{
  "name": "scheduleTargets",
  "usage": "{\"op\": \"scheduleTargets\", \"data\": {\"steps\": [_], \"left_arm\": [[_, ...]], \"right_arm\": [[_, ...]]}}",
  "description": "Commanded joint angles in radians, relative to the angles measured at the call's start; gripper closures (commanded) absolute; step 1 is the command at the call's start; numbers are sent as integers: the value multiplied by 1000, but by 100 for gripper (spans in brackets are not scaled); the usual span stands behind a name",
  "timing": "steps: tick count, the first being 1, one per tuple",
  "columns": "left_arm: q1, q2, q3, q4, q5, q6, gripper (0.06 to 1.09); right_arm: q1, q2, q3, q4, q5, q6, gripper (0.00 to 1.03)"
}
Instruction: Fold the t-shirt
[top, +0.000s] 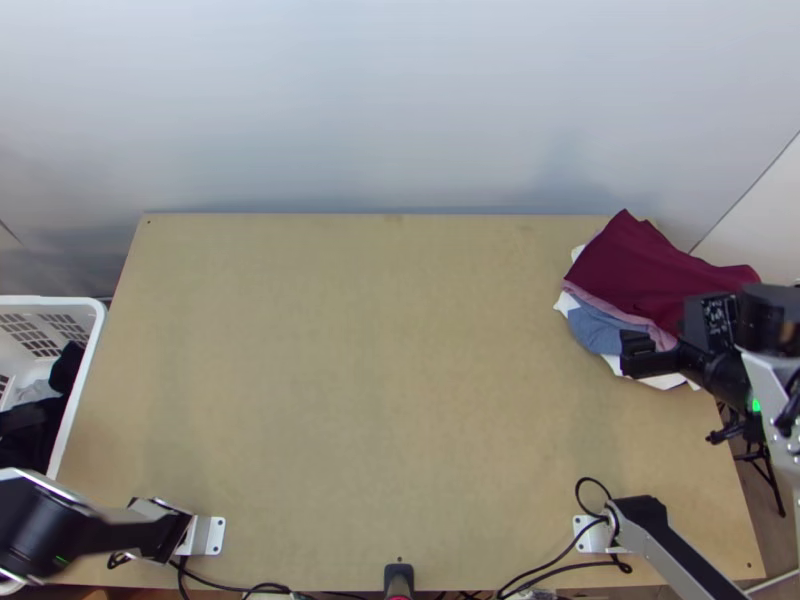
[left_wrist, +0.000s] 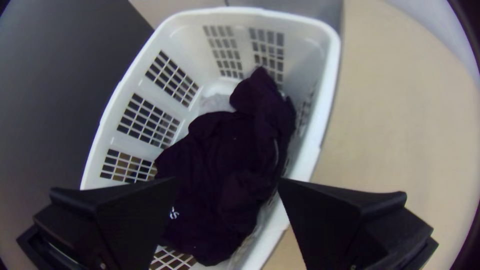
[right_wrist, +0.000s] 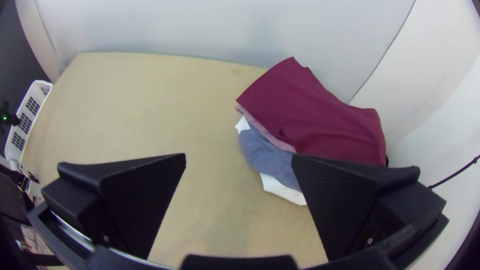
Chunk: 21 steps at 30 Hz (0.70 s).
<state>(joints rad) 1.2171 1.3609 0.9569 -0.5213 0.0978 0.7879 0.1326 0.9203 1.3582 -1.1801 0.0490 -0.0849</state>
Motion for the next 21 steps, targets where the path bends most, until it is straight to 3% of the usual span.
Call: {"op": "scheduleTargets", "data": {"steps": [1,8,21], "left_arm": [[102,457,235,92,-90,51,11],[102,830,594,64,-165,60,11],[116,1359,1269,-206,-251,62,11]], "right_arm": [[33,66,94,-85,48,50,5],[53,118,151,-135,46,74,5],[22,255,226,-162,48,70,5]]}}
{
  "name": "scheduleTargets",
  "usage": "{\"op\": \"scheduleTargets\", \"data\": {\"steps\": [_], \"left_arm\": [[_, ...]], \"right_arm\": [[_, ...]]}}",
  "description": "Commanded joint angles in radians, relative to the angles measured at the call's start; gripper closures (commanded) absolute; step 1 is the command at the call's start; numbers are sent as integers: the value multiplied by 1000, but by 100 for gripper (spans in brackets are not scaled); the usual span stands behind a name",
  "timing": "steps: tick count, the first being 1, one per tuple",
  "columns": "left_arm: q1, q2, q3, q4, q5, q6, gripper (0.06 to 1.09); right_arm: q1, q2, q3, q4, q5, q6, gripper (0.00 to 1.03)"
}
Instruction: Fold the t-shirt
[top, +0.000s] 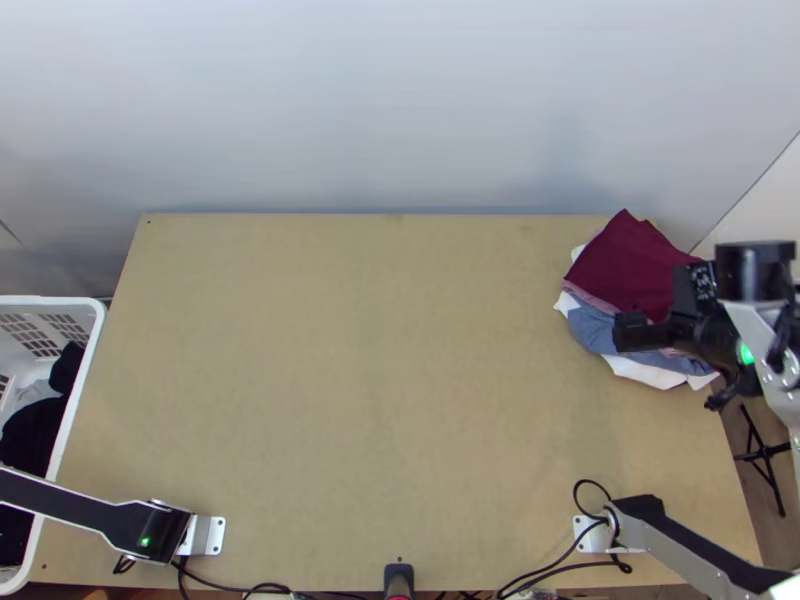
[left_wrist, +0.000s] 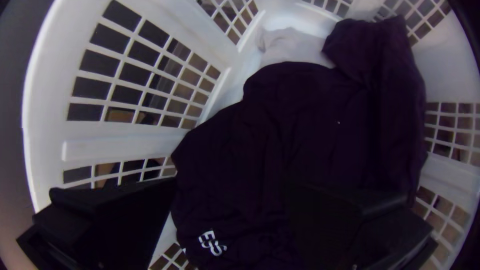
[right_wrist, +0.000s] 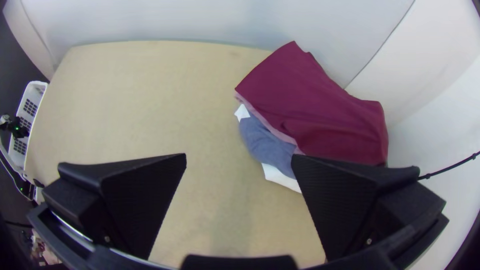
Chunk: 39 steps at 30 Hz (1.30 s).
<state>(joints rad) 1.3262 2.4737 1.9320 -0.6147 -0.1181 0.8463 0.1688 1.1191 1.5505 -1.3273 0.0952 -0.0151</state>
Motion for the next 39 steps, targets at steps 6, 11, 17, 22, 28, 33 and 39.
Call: {"op": "scheduleTargets", "data": {"steps": [6,11,17,22,28,33,39], "left_arm": [[-12,332,323,-83,-60,22,11],[-32,384,335,-68,-87,28,11],[-42,401,335,-68,-87,27,16],[-42,412,335,-69,-89,27,25],[-38,419,335,-69,-87,19,49],[-36,422,335,-69,-87,7,72],[-35,429,335,-54,-87,7,104]], "right_arm": [[-15,102,49,-13,1,-2,5],[-17,125,66,-15,5,-3,5],[-17,150,103,-16,11,-5,5],[-17,160,114,-16,11,-5,5],[-17,166,118,-16,12,-5,5],[-17,169,118,-16,12,-5,5],[-17,169,118,-16,12,-5,5]]}}
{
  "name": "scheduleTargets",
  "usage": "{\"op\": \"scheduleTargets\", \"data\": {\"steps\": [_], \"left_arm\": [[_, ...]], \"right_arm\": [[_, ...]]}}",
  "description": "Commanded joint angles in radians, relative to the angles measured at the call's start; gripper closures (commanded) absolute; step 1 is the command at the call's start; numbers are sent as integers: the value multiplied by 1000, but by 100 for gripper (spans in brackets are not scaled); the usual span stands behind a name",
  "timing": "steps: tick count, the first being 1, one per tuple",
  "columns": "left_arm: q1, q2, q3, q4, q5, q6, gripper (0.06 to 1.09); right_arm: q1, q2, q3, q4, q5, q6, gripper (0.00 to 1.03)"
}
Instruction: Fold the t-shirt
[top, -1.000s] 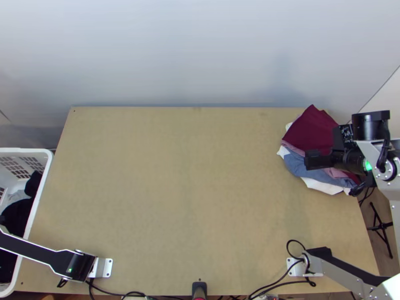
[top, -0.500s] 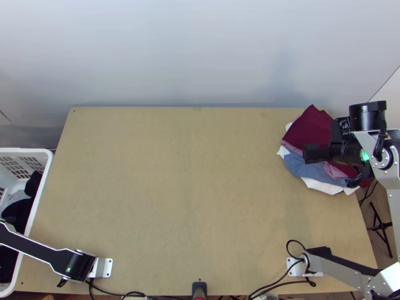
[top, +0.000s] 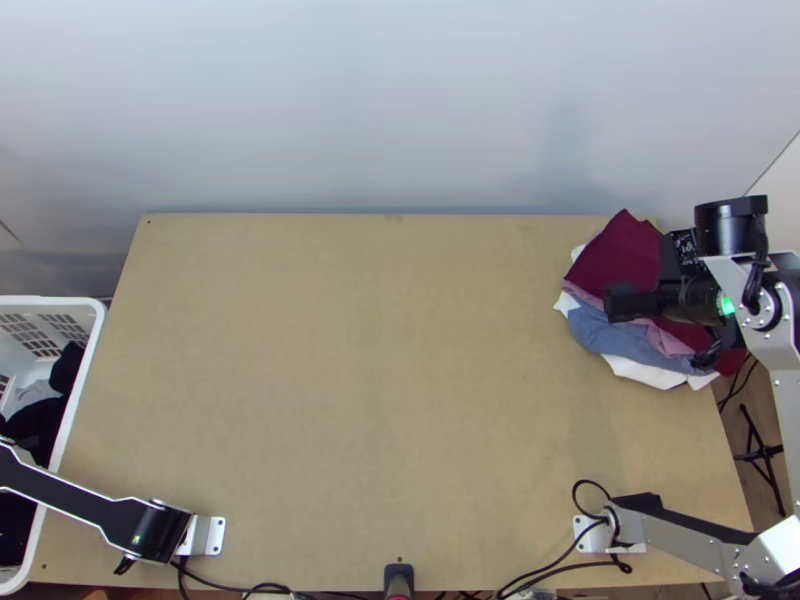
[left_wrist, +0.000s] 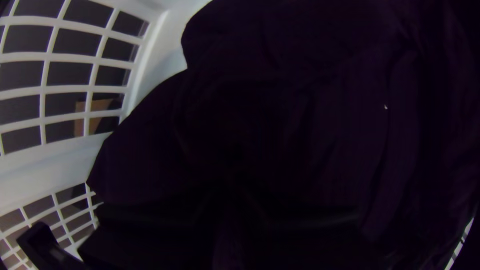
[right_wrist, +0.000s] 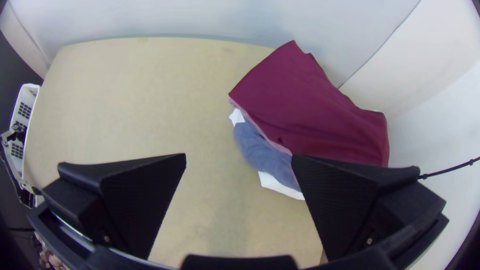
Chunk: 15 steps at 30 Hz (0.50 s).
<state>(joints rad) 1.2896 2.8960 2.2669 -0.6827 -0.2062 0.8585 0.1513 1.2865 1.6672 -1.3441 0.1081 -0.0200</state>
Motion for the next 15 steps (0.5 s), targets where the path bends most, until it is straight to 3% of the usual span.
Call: {"op": "scheduleTargets", "data": {"steps": [1,7,15], "left_arm": [[4,5,0,15,1,-7,104],[5,-55,0,-44,21,-62,104],[0,-320,-3,-318,280,-220,104]], "right_arm": [[1,2,2,0,-1,0,5],[2,2,2,0,-1,-1,5],[4,2,6,5,-1,-1,5]]}}
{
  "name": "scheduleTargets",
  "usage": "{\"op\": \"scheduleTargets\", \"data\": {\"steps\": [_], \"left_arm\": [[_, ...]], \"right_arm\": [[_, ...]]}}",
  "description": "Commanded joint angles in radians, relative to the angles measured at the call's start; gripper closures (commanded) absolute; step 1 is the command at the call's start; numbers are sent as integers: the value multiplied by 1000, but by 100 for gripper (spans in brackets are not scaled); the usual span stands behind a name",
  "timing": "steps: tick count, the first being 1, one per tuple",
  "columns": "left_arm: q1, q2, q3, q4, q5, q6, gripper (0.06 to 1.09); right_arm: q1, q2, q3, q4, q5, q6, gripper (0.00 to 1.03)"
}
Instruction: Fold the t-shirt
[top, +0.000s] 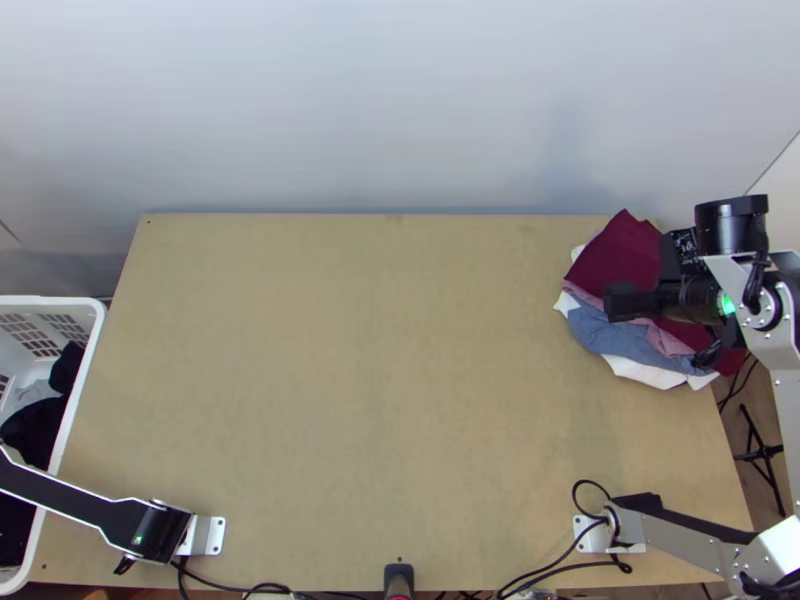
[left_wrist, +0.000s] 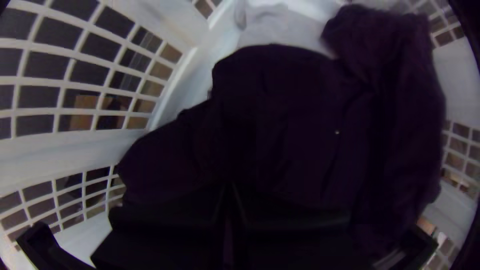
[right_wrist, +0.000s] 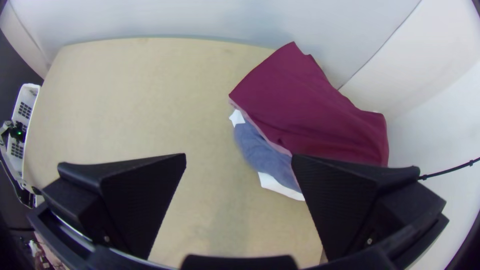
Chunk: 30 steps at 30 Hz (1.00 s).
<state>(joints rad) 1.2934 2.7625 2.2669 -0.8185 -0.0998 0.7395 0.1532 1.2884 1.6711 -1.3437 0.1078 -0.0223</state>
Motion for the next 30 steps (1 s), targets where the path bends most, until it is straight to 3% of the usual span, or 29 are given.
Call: {"op": "scheduleTargets", "data": {"steps": [1,9,17,25,30], "left_arm": [[-5,-231,-4,-228,222,-111,104],[-49,-613,-15,-570,584,-167,104],[-140,-986,-99,-634,784,-193,104],[-413,-1379,-323,-643,835,-192,104],[-718,-1572,-392,-642,835,-282,104]], "right_arm": [[2,2,3,8,0,-1,5],[0,9,-7,15,0,-7,5],[-11,-18,-126,15,0,-1,4],[-47,-132,-249,15,0,-7,4],[-89,-251,-367,14,0,-8,4]]}}
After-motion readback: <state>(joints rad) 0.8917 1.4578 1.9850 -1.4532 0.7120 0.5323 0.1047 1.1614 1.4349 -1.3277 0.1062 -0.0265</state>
